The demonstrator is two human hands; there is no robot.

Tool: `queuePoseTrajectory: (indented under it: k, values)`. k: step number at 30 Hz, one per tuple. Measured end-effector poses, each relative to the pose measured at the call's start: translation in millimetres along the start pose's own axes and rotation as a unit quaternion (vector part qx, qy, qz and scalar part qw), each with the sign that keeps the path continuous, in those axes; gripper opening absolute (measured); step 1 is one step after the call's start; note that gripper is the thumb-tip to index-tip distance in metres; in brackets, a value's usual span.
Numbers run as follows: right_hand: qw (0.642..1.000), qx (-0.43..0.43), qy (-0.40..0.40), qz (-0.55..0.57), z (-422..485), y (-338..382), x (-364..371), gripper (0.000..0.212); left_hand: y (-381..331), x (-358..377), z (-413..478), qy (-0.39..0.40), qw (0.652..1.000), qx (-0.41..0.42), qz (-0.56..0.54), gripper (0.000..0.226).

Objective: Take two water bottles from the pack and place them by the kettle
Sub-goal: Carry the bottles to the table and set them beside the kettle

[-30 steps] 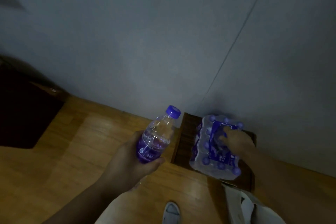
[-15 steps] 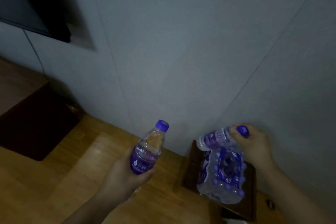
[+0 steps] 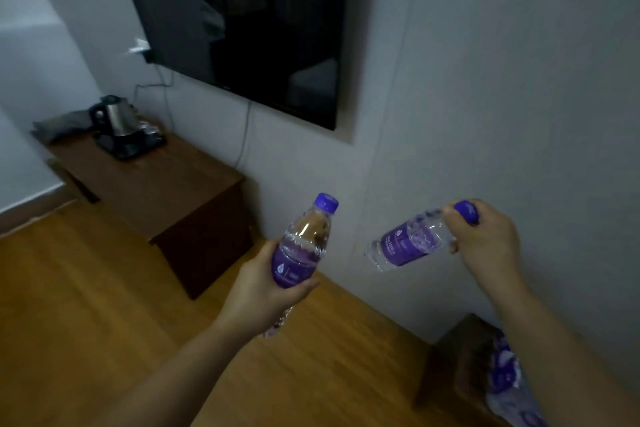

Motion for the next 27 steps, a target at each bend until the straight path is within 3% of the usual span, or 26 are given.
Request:
queuePoseTrajectory:
  k: [12,27]
  values:
    - [0.992,-0.102,0.068,0.035,35.7,136.2,208.7,0.023,64.5,-188.4,48.8,-0.079,0.996,-0.029,-0.032,0.07]
    - [0.976,-0.139,0.126,0.108,199.0,206.5,525.8,0.026,126.9,-411.1,278.5,-0.155,0.987,-0.038,-0.024,0.071]
Point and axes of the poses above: each hand's wrist, its own z-axis towards the middle knuckle, its own x-axis out of the palm, y = z × x, the point moved 2 cm from there along z, towards the middle knuckle, and after that the axes turned 15 degrees about -x, right-handed, at the moved point
